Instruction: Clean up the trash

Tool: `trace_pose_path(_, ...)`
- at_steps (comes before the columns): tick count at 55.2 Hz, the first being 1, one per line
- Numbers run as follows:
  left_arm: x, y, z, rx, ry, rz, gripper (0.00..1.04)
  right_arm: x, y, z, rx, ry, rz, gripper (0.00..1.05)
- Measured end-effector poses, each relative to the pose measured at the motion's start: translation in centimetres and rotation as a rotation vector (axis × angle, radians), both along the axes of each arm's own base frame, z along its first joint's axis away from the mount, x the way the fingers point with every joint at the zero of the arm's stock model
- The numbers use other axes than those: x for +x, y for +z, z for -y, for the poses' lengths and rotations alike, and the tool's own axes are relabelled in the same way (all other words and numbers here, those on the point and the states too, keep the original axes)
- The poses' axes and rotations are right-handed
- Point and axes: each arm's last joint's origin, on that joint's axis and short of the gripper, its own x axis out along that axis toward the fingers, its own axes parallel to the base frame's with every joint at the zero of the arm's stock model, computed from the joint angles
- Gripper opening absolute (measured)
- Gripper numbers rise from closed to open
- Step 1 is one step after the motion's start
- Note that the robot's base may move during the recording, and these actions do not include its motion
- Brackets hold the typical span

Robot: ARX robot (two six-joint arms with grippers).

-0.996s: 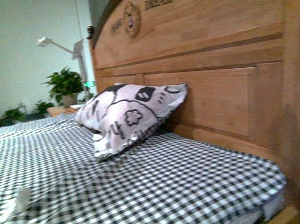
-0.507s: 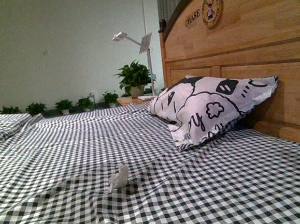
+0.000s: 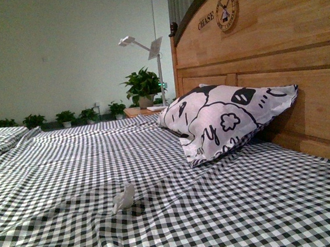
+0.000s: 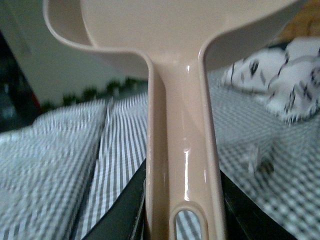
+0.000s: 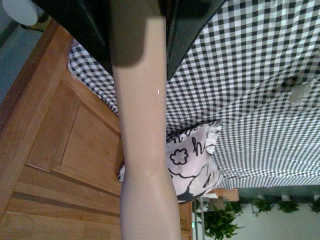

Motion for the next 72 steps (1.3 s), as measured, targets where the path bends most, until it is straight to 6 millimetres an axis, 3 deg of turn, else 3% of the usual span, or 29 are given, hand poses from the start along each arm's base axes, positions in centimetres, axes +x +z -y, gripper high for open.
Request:
trace_pose_path(8,0.0,-0.7,-0.7,-0.078,0.016,-0.229,0.28,0.0,0.0,0.0,0.0,-0.003,0.0,0.22)
trace_pose_path(20,0.9,-0.4,-2.9,-0.081,-0.062,-0.271,0.28,0.0,0.0,0.0,0.0,0.0,0.0,0.22)
trace_pose_path(39,6.3,-2.1,-7.8,0.219,-0.299,-0.428,0.28,0.0,0.0,0.0,0.0,0.0,0.0,0.22)
trace_pose_path(52,9.2,-3.3,-8.5,0.319,-0.409,-0.463,0.28,0.0,0.0,0.0,0.0,0.0,0.0,0.22)
trace_pose_path(72,13.1,-6.7,-8.9,0.417,-0.478,-0.533,0.28,0.0,0.0,0.0,0.0,0.0,0.0,0.22)
